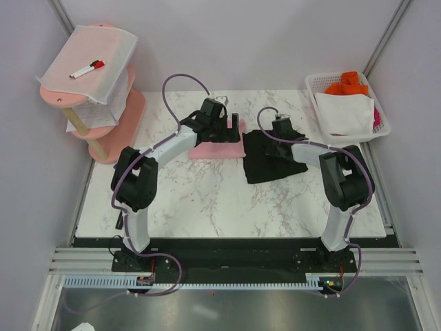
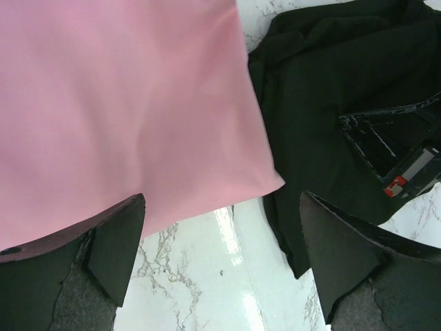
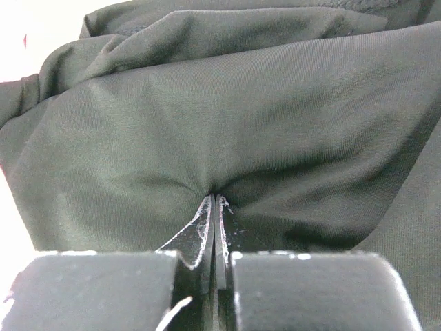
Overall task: Fold and stack the t-shirts
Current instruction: Put the neatly folded tshirt into the corner of the board with the right arm
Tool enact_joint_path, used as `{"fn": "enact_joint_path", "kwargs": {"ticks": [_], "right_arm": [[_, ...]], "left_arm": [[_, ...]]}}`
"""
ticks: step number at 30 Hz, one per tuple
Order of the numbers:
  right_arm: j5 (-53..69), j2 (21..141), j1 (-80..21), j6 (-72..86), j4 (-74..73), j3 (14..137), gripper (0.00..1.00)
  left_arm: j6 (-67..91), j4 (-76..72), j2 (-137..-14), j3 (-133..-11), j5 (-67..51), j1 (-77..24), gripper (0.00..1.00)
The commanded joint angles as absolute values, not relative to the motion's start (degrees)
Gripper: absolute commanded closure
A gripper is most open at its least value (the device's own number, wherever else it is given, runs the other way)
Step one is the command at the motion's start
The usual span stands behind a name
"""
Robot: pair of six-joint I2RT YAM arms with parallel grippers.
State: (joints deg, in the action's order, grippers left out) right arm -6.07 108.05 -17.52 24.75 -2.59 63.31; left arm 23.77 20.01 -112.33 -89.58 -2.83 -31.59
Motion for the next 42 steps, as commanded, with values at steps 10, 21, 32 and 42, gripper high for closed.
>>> {"fn": "enact_joint_path", "kwargs": {"ticks": [10,21,32,42], "right_arm": [[-7.0,98.3,-19.5,23.1,-3.2,68.8,0.14],[18.8,129.2,-17.1,28.8,-3.0,99.2,0.08],[19.5,131.8,-16.9,28.9,-2.5,98.7,0.07],[19.9,138.4,-19.6,28.5,-9.4,105.1,0.2]], "left_arm": [[19.6,20.1,-106.5,-85.3,-0.1,-29.3,0.0],[19.2,20.7,-105.2,-82.1,2.4,-27.9,0.0],[19.3,20.8,-105.2,-81.9,2.1,-26.9,0.0],[19.7,20.8,-105.1,-81.4,2.4,-26.9,0.0]]}}
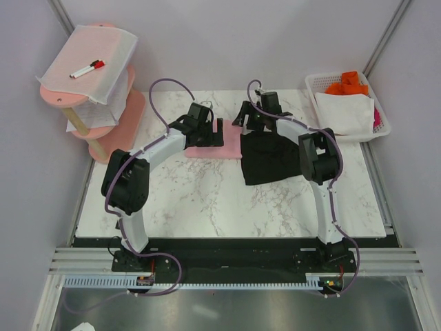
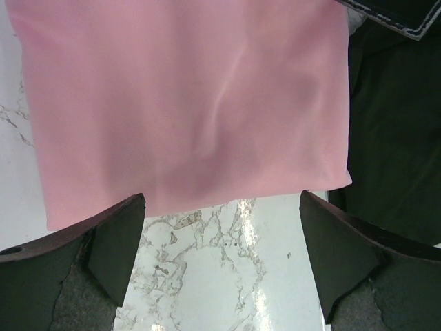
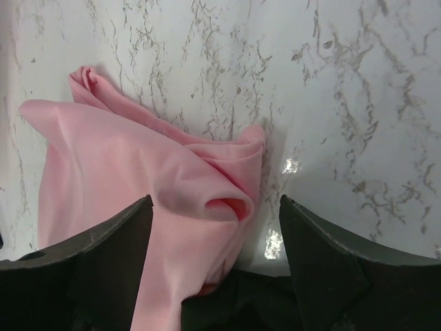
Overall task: Fold and stack the t-shirts
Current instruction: Put the neatly folded tshirt into the corner of the board with the right arm
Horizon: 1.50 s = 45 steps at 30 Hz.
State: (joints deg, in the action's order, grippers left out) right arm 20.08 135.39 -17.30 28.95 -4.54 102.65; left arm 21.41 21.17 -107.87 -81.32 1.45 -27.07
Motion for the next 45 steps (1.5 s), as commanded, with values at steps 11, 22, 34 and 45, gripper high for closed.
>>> {"fn": "enact_joint_path", "kwargs": {"ticks": [11,22,34,45], "right_arm": [[19.6,141.2,-25.0,26.5,-12.8,109.8,1.0],[19.2,127.6,-26.9,23.7,-14.3,104.9,1.0],[17.9,114.7,-25.0,21.4,-17.0,97.0,1.0],[21.9,104.4,-18.7,22.1,-19.9,89.0,1.0]], "left_arm": [[22.3,24.2,-101.2,-81.2,3.1,-22.9,0.0],[23.0,26.3,-94.4,-78.6,6.0,-17.9,0.0],[23.6,26.2,-96.9,-78.0,4.7,-18.0,0.0],[23.6,26.3,-99.0,-78.5,4.7,-17.9,0.0]]}}
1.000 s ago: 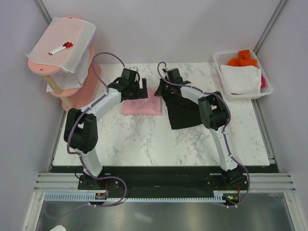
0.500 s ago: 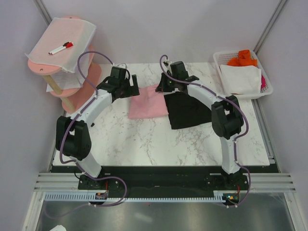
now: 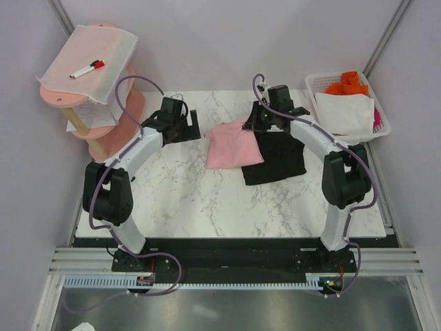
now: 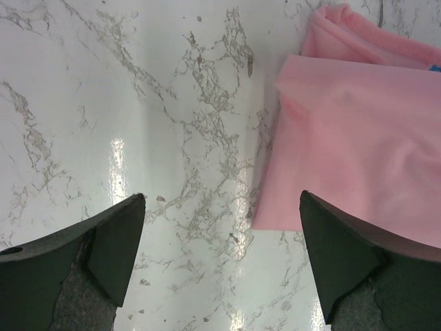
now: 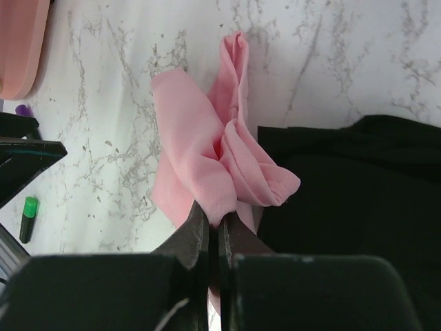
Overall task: Fold and stack the t-shirts
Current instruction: Put the neatly folded tshirt into the corner of the board with the right arm
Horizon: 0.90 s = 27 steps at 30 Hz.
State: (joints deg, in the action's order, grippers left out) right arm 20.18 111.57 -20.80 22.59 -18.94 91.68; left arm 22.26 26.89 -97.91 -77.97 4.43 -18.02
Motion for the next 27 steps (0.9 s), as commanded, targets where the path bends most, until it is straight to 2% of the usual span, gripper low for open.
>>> {"fn": "enact_joint_path", "kwargs": {"ticks": [1,8,21,27], "right_arm": [[21.4,103.5,-18.2,21.9,-20.3,88.2,1.0],[20.5,97.8,-12.8,20.1,-25.3,84.7,1.0],[24.5,92.7,-11.2,16.9,-33.9,83.9,0.99],[20.4,90.8,-8.2,15.9,-36.6,84.3,0.99]], "left_arm": [[23.6,26.2,-99.4,-78.7,4.7,-18.0,0.0],[23.7,26.2,-100.8,-79.5,3.9,-18.0,0.0],[23.7,26.3,-103.3,-80.2,3.0,-17.9,0.0],[24.0,26.2,-104.3,-80.6,2.2,-18.0,0.01]]}}
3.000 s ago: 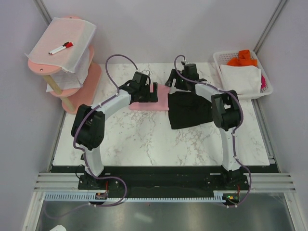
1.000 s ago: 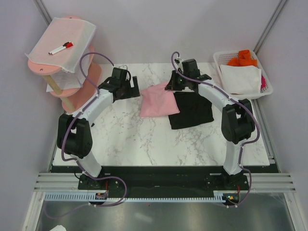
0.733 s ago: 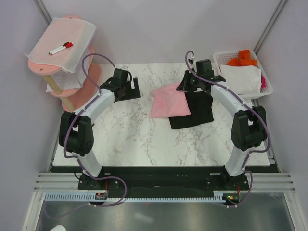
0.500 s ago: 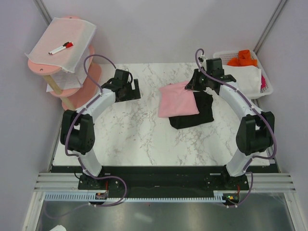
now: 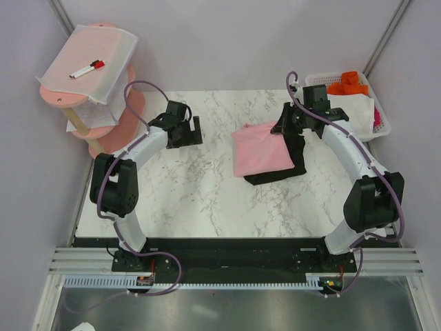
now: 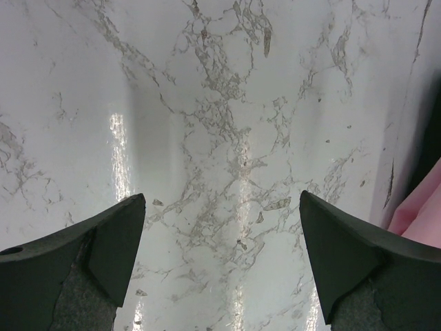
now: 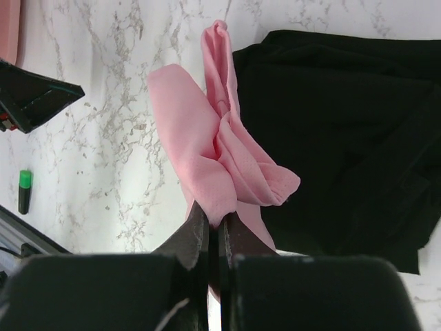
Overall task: Fold and stack the t-shirts
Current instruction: Put the neatly folded tshirt into the corner of the board with the right arm
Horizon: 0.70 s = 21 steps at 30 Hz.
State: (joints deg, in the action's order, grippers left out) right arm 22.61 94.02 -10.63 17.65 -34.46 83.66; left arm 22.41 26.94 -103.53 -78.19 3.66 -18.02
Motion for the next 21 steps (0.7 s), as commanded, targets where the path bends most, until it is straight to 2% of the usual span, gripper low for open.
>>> {"fn": "enact_joint_path", "kwargs": {"ticks": [1,8,14,21], "right_arm": [[19.6,91.1,-7.7,15.8,-36.8,84.3,0.99],[16.9,97.4,-2.3,15.1,-39.3,83.9,0.97],[18.2,104.3,-2.0,14.7,-38.0,84.3,0.94],[12.9,106.3,-2.0,14.9,-36.1,86.2,0.9]], "left_arm": [[24.0,26.3,-104.3,-80.7,2.2,-18.0,0.01],[24.1,26.2,-105.0,-80.8,1.7,-18.0,0.01],[24.2,26.1,-105.5,-80.9,0.5,-18.3,0.01],[24.1,23.8,-106.1,-81.3,-3.1,-20.6,0.0]]}}
